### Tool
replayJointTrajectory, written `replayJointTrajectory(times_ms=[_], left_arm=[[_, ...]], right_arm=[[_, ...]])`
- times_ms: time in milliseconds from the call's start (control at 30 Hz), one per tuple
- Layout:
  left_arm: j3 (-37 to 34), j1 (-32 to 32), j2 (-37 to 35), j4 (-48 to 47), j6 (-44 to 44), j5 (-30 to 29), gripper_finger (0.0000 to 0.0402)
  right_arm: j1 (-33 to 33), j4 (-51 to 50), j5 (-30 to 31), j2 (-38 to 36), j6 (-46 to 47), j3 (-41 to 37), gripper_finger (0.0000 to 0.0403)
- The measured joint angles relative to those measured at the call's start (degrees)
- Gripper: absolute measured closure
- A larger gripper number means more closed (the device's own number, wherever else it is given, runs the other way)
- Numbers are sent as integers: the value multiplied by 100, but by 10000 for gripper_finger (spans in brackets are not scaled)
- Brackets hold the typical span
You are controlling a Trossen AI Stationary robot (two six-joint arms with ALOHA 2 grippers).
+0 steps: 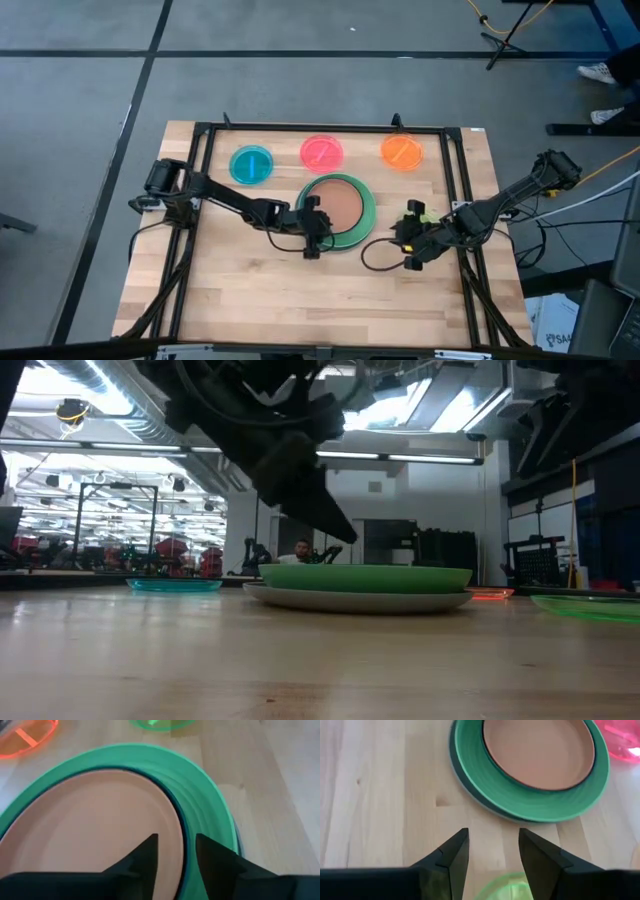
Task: Stack plastic plates
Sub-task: Stack the green plate on top of the brown plate
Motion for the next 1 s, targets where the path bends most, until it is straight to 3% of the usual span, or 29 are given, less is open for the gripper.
replayJointTrajectory(times_ms=[333,667,1000], left_arm=[[-4,-204,-326,-113,3,-55,254],[0,-257,-333,-156,6,-208,255],[0,-259,-333,-179,-434,-191,258]], right_arm=[[9,-234,-160,427,272,0,239],[2,-793,-1011,1166,1166,0,239],[0,-689,-903,1918,2014,0,239]])
